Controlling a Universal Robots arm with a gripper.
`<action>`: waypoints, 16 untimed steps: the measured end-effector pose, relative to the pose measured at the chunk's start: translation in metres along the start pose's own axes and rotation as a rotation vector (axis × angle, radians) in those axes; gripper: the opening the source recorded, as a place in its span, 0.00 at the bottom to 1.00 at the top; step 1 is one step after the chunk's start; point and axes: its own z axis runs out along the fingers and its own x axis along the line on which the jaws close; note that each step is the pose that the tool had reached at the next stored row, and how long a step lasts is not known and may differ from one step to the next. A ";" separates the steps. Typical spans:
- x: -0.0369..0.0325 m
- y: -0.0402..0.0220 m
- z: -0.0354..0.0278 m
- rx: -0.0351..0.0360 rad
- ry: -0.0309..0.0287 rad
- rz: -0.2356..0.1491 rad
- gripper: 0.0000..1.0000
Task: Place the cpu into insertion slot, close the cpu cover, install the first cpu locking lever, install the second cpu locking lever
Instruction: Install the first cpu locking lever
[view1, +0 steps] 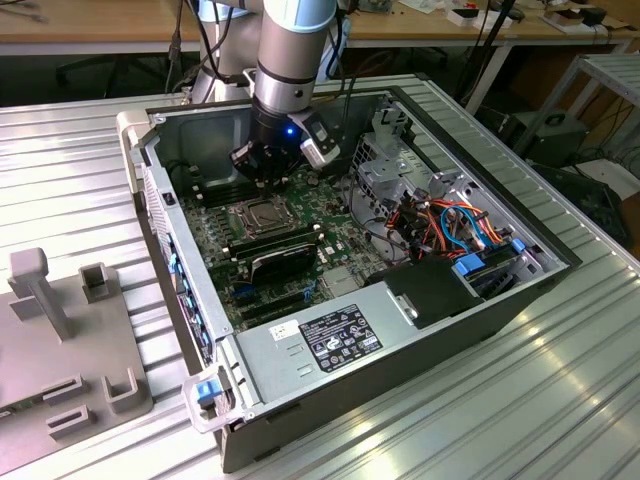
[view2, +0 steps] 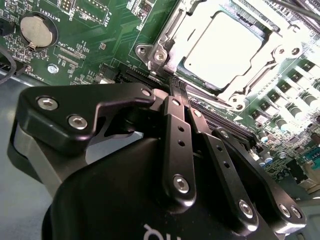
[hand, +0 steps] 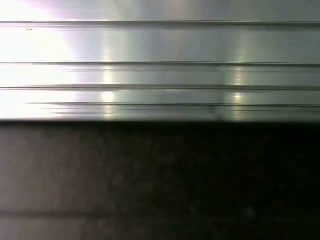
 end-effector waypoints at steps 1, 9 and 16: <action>0.0000 -0.0002 0.0000 0.0000 0.0000 0.000 0.11; -0.0002 -0.0004 -0.0001 0.0011 0.0001 0.000 0.11; -0.0026 -0.0008 -0.0001 0.0029 0.0000 0.000 0.11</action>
